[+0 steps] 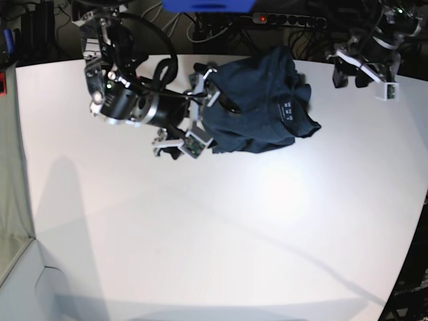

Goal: Layout the t-shirt on the table in an organized manner, then fold the t-shirt properly
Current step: 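Press the folded bundle with both grippers to tuck its edges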

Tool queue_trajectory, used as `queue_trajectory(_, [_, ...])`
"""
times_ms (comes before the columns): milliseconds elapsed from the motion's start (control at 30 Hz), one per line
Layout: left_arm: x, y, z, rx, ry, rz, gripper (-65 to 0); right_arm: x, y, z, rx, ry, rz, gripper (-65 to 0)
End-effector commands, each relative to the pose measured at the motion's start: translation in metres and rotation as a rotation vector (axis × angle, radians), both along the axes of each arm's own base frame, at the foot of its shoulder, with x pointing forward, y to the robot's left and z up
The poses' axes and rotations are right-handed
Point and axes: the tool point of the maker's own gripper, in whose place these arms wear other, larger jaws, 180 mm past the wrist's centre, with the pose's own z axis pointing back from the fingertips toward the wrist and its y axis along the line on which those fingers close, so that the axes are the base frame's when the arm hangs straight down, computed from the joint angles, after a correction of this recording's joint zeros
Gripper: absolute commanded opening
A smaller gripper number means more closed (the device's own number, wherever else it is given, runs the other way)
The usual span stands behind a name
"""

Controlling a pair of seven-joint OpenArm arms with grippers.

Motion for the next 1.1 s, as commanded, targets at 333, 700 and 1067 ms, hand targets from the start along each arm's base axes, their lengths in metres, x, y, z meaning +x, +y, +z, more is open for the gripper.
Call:
queue_trajectory(333, [0.017, -0.024, 0.016, -0.156, -0.088, -0.025, -33.3, 0.0, -0.001, -0.009, 0.01, 0.029, 0.005, -17.7])
queue_trajectory(700, [0.018, -0.044, -0.023, -0.286, 0.002, -0.043, -3.5, -0.002, -0.007, -0.022, -0.018, 0.059, 0.006, -17.7])
queue_trajectory(1067, [0.018, -0.067, -0.012, -0.393, -0.002, -0.145, -0.3, -0.003, -0.006, -0.022, -0.017, 0.059, 0.011, -17.7])
